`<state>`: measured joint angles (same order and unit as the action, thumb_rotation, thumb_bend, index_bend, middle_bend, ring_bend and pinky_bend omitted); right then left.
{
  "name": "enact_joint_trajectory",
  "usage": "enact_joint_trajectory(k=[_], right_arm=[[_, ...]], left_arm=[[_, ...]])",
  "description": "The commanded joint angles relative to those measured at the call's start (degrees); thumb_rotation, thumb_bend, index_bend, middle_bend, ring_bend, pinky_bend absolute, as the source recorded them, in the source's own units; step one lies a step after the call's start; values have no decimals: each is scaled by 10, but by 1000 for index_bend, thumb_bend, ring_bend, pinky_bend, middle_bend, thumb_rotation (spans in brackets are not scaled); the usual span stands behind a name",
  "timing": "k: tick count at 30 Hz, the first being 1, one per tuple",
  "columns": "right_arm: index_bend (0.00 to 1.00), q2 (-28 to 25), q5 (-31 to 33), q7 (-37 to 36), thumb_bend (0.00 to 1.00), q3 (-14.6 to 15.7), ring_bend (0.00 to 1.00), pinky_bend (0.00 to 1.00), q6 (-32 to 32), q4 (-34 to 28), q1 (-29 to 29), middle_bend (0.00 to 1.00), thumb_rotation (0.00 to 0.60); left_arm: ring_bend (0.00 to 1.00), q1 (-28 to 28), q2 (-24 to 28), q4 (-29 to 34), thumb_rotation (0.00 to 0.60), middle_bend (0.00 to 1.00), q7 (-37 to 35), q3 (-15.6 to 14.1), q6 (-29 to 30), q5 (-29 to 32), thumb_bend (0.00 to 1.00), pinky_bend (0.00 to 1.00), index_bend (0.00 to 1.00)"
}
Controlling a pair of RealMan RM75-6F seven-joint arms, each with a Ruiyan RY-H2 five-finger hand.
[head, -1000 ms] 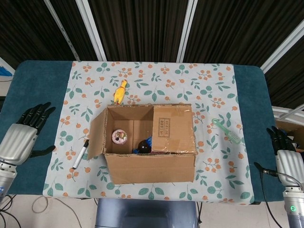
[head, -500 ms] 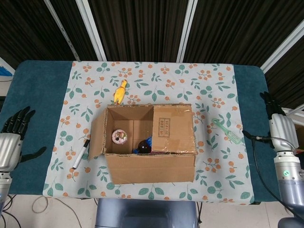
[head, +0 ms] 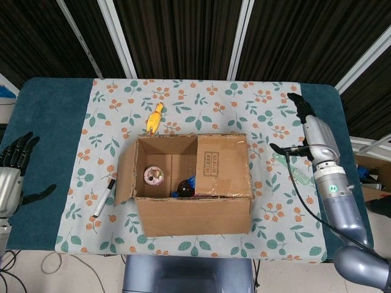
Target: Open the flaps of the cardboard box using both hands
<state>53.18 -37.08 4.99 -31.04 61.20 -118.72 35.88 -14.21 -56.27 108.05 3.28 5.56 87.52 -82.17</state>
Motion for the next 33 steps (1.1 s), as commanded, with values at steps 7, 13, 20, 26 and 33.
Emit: enact_joint_trajectory(k=[7,13,20,26,33], right_arm=[[0,40,149,34,255,-18,0,193,-39,0,111,0,600],[0,56,222,26,259,-22,0,193,-67,13,160,0,600],[0,91,273,42,260,-15,0,193,-60,28,222,0,600],[0,136,286,79,265,6,0,193,-17,49,274,0,600],[158,160,198,99,424,39,37,192,-28,71,281,107,600]], left_arm=[[0,2,4,-4,600,0,-9,9,-7,4,104,106,0],[0,4,6,-4,600,0,-12,13,-10,1,104,105,0],[0,6,8,-3,600,0,-16,18,-10,2,104,105,0],[0,8,11,-2,600,0,-23,23,-11,2,104,105,0],[0,9,17,-4,600,0,-40,26,-15,-1,104,105,0]])
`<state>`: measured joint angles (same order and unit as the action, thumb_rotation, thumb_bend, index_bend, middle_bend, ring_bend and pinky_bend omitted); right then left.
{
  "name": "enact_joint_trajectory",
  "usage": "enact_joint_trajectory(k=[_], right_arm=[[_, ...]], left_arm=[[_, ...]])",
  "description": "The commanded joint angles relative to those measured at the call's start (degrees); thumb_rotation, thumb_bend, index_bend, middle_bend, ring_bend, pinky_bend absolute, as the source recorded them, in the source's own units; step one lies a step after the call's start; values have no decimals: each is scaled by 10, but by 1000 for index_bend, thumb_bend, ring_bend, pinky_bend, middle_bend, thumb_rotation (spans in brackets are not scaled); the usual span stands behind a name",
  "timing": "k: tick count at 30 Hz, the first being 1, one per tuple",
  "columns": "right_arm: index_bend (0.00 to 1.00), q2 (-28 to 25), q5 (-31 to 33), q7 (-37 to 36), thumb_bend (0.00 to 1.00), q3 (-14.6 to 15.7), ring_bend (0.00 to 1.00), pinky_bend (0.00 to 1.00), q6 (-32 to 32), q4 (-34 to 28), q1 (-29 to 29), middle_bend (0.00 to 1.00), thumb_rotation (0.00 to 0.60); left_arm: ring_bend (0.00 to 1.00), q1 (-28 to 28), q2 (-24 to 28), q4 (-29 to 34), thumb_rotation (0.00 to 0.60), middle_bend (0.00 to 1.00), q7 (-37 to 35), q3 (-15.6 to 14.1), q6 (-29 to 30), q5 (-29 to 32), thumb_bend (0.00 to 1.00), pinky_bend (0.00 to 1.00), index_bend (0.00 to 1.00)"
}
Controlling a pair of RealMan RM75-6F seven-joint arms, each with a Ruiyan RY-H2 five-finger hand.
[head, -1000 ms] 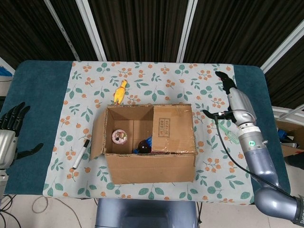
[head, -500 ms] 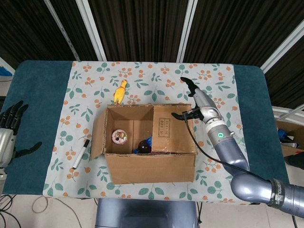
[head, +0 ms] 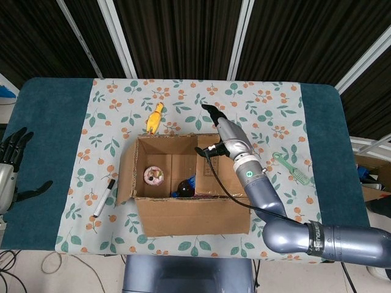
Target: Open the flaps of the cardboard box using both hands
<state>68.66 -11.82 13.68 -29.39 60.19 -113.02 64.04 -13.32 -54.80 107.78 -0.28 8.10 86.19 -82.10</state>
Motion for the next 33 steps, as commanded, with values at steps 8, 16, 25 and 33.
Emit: enact_joint_trajectory(k=[8,16,25,33], right_arm=[[242,-30,-258,-14,542,70,98,192,-164,49,-36,195,600],[243,-37,-425,-44,567,88,93,192,-264,93,-34,195,600],[337,-11,-512,-28,597,112,92,192,-281,139,-4,220,600],[343,4,-553,13,606,140,94,192,-283,154,22,234,600]], left_arm=[[0,1,3,2,600,0,-13,0,-7,-9,104,105,0],[0,3,4,6,600,0,-14,1,-6,-16,104,106,0],[0,4,7,7,600,0,-19,4,-6,-17,104,106,0],[0,6,9,7,600,0,-27,6,-5,-20,104,105,0]])
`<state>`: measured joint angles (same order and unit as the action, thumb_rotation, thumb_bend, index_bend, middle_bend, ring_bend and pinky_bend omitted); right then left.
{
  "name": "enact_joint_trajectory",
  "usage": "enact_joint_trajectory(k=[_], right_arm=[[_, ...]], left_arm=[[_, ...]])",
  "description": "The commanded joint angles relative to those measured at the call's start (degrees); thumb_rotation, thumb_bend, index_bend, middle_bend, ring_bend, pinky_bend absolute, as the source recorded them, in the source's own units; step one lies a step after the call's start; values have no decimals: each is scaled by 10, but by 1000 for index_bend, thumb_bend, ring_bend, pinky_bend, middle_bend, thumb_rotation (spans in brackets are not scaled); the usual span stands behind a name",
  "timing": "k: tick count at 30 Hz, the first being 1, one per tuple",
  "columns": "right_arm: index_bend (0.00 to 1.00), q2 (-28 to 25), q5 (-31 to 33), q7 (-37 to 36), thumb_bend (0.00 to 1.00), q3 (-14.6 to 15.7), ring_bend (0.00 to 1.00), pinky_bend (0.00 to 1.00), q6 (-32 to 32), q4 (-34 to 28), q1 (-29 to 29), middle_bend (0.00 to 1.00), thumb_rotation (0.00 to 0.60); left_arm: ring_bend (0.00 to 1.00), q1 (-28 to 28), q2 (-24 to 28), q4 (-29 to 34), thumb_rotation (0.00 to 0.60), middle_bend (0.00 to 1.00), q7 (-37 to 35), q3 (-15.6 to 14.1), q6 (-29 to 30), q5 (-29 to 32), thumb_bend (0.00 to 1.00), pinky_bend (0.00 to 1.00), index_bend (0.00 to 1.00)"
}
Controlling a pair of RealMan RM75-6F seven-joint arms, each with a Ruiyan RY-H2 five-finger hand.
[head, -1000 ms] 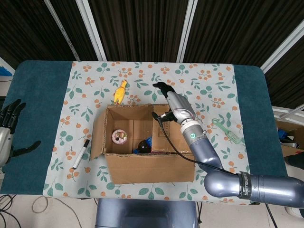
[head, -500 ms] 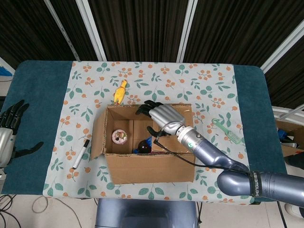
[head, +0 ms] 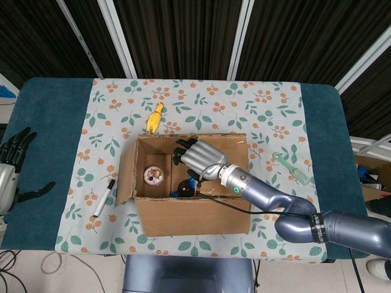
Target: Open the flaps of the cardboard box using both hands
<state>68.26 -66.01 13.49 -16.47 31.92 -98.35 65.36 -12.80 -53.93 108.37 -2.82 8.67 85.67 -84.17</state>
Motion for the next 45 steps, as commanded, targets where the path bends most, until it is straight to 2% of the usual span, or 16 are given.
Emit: enact_joint_trajectory(k=[1,13,25,35,41,45], right_arm=[[343,12,-13,21,607,15,94,192,1,9,12,233,600],[354,41,-16,96,611,63,91,192,3,34,40,222,600],[423,33,-25,217,622,104,90,192,21,38,64,222,600],[439,7,13,328,624,123,90,192,49,0,85,223,600],[501,-3,53,397,625,147,93,192,51,-15,105,266,600],[505,-4,76,423,625,161,93,192,58,-25,112,267,600]], left_arm=[[0,1,2,2,600,0,-3,1,0,1,104,105,0],[0,2,6,7,600,0,-12,2,-1,-3,104,105,0],[0,4,12,17,600,0,-25,-1,-5,-10,104,106,0],[0,6,15,23,600,0,-34,-2,-2,-19,105,105,0],[0,8,19,28,600,0,-41,-3,0,-24,104,105,0],[0,8,23,32,600,0,-49,-4,-2,-25,104,105,0]])
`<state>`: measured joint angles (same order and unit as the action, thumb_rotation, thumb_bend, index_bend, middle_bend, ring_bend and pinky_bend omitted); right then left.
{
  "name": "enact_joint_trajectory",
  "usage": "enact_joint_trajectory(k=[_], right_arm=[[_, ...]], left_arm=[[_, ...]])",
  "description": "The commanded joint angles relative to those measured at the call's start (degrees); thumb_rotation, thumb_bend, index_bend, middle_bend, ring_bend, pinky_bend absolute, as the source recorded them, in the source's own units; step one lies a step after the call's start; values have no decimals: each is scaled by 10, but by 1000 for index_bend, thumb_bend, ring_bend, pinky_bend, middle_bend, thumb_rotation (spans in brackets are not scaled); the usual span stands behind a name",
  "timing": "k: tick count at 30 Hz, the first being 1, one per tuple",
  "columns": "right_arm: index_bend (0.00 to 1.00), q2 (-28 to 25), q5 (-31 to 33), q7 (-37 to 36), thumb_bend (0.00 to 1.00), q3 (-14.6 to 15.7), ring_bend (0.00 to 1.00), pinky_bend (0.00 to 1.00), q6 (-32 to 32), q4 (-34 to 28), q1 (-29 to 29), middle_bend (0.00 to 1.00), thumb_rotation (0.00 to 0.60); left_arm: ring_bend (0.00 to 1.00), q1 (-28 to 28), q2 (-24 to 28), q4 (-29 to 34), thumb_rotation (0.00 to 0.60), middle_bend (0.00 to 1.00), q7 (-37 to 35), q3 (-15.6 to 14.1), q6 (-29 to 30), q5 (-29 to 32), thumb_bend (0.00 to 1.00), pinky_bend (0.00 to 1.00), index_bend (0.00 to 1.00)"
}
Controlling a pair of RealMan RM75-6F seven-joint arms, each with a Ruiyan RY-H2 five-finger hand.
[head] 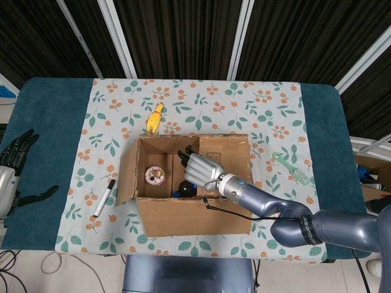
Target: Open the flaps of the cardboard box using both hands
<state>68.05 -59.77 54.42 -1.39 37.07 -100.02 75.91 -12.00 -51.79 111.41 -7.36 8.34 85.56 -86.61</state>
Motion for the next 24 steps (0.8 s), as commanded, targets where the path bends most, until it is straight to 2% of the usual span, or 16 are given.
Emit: enact_joint_trajectory(k=[1,13,24], right_arm=[[506,-2,16,16,625,13,94,192,7,-10,7,265,600],[517,1,21,78,625,41,93,192,42,-14,21,262,600],[534,-45,39,122,625,52,93,192,65,-63,36,262,600]], left_arm=[[0,0,2,2,600,0,-4,-1,-1,-1,105,106,0],[0,0,4,4,600,0,-8,-2,-3,-3,104,106,0],[0,1,6,8,600,0,-11,-3,0,-11,104,105,0]])
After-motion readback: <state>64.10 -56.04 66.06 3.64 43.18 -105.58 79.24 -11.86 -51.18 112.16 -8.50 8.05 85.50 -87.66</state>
